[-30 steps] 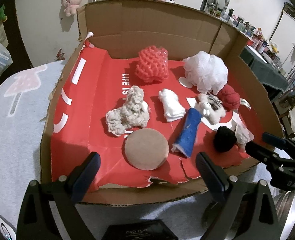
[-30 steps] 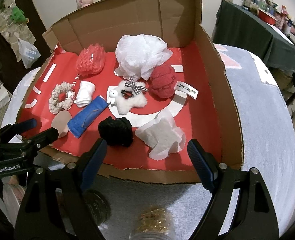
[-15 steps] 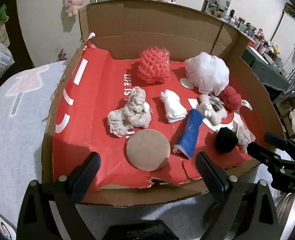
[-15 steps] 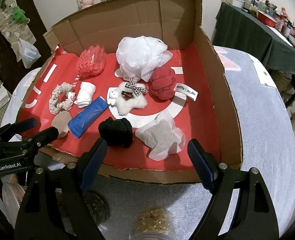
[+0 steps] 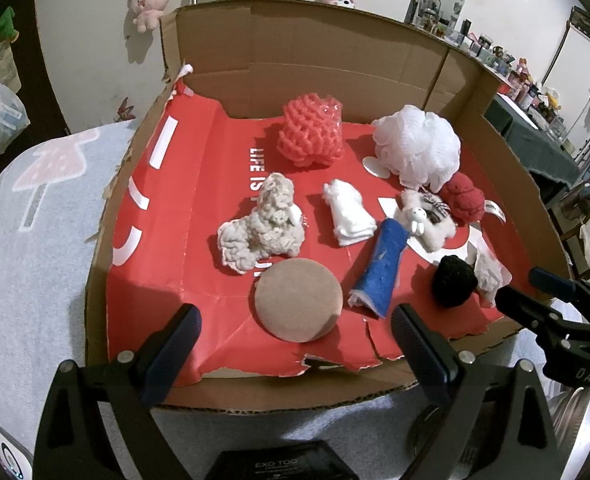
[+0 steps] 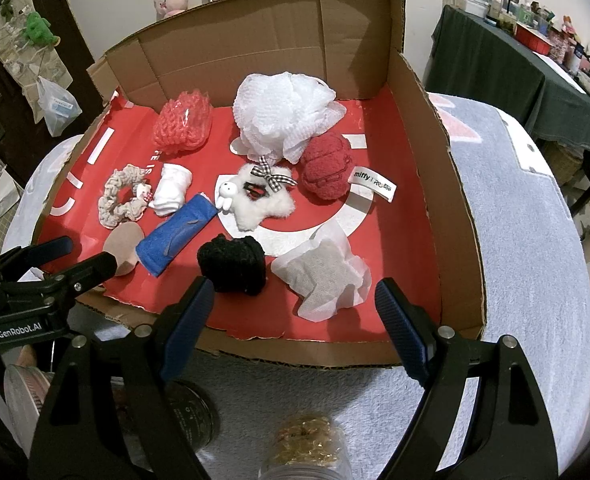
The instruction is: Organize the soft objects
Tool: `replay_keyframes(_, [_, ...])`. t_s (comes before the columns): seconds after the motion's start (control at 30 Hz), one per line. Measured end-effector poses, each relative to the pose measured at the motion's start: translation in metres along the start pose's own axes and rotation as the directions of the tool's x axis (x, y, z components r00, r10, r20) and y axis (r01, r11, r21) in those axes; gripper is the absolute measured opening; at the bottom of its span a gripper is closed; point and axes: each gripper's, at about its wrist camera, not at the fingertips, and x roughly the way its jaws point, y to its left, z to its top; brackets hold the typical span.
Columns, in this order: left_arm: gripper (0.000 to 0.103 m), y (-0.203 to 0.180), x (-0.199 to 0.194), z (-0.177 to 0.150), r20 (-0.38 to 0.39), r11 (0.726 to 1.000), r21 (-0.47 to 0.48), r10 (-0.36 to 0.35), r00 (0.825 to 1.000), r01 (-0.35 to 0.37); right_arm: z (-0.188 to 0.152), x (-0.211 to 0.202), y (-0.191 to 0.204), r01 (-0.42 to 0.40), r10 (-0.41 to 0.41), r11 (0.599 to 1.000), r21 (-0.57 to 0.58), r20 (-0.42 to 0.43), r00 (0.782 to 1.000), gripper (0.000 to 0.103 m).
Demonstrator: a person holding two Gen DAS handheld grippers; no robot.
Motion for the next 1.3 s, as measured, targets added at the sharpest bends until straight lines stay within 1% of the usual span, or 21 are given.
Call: replay_keyframes(1.3, [0.098, 0.0017, -0.0011, -0.0003, 0.004, 1.000, -0.008, -0.005, 1.000, 0.005, -0.0018, -0.0015, 0.0004, 0.000, 0.000, 1.000, 0.000, 0.004, 1.000, 0.083])
